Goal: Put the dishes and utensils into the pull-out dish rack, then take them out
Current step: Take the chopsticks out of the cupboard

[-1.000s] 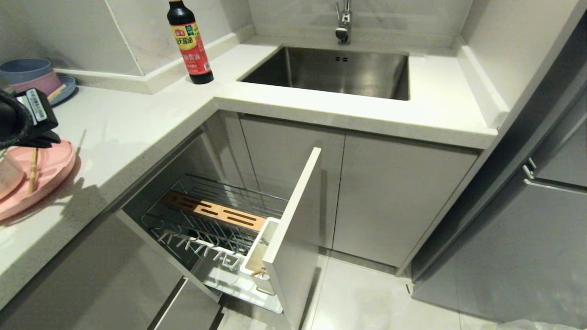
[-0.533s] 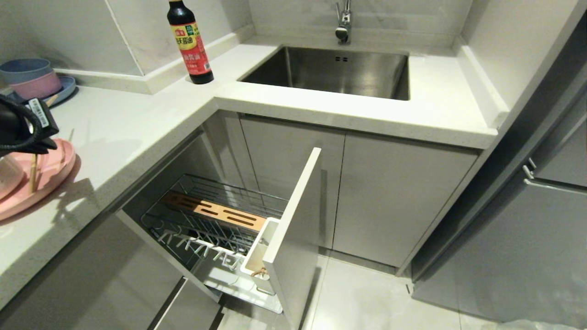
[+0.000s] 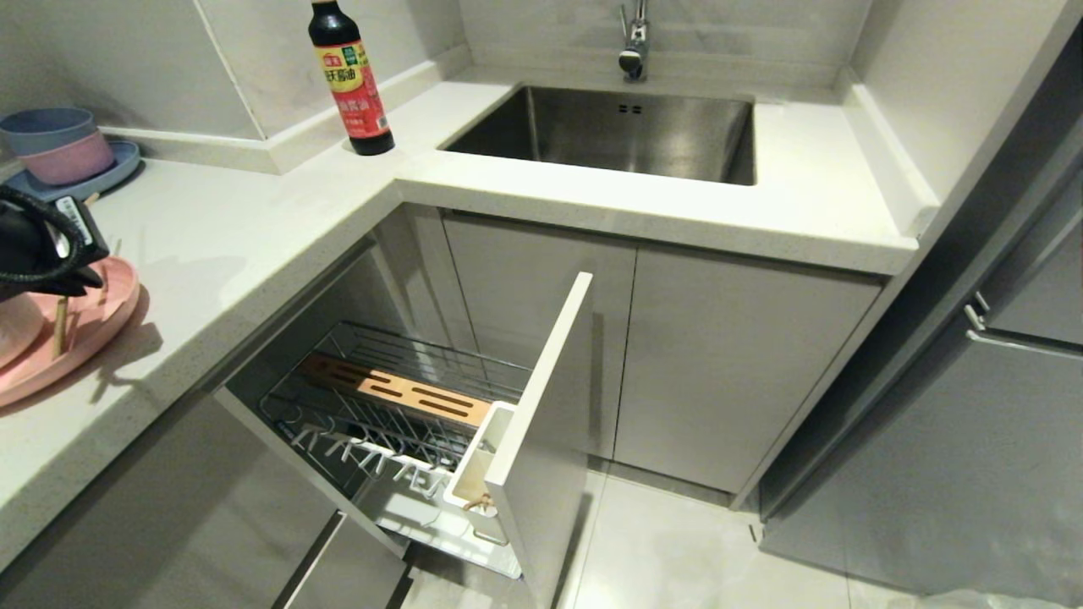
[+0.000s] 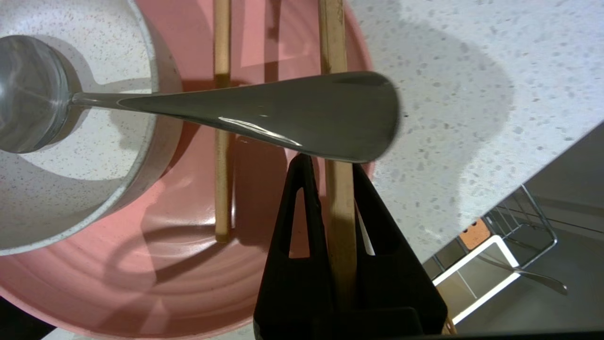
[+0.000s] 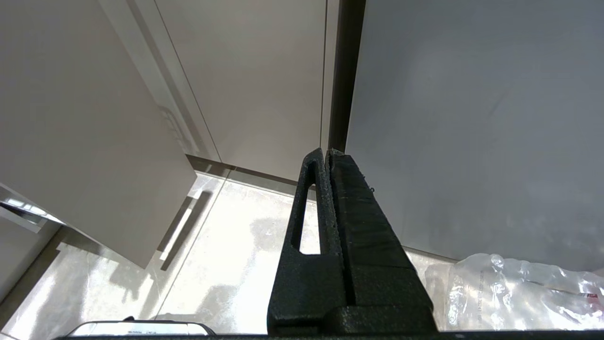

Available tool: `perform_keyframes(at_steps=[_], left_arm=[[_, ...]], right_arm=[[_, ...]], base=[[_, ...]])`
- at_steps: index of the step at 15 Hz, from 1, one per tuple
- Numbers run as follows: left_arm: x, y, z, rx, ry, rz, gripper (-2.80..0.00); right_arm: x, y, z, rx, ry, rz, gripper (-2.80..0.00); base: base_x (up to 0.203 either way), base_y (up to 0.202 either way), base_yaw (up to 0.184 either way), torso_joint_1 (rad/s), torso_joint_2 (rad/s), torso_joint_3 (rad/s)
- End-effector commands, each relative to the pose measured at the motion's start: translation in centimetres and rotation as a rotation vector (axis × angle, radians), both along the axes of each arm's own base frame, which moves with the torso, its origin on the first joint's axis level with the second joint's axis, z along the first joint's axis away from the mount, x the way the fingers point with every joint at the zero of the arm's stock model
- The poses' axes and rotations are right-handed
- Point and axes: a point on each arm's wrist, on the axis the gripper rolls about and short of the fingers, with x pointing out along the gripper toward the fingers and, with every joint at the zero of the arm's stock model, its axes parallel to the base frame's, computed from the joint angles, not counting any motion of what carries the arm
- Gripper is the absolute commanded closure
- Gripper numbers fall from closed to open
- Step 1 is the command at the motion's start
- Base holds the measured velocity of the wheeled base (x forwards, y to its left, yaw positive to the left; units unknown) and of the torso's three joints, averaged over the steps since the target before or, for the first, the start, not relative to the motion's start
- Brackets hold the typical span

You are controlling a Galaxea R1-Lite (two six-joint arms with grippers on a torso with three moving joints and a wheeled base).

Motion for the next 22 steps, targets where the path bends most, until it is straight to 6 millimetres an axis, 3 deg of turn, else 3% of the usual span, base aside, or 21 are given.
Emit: perform_keyframes(at_steps=[1, 10, 22], left_arm=[[0.3, 0.4, -0.5, -0.008, 0.024, 0.015, 0.00], [0.9, 1.5, -2.0, -0.045, 0.065, 0.023, 0.00], [1.4, 2.6, -2.4, -0.046, 0.053, 0.048, 0.00]], right_arm=[[0.0, 0.0, 0.0, 0.000, 0.001, 0.000, 0.00], [0.0, 0.0, 0.0, 0.000, -0.001, 0.001, 0.00], [0.0, 0.0, 0.0, 0.000, -0.001, 0.001, 0.00]], base=[[0.000, 0.000, 0.000, 0.000, 0.00, 0.000], [0.000, 0.000, 0.000, 0.000, 0.00, 0.000], [0.000, 0.000, 0.000, 0.000, 0.00, 0.000]])
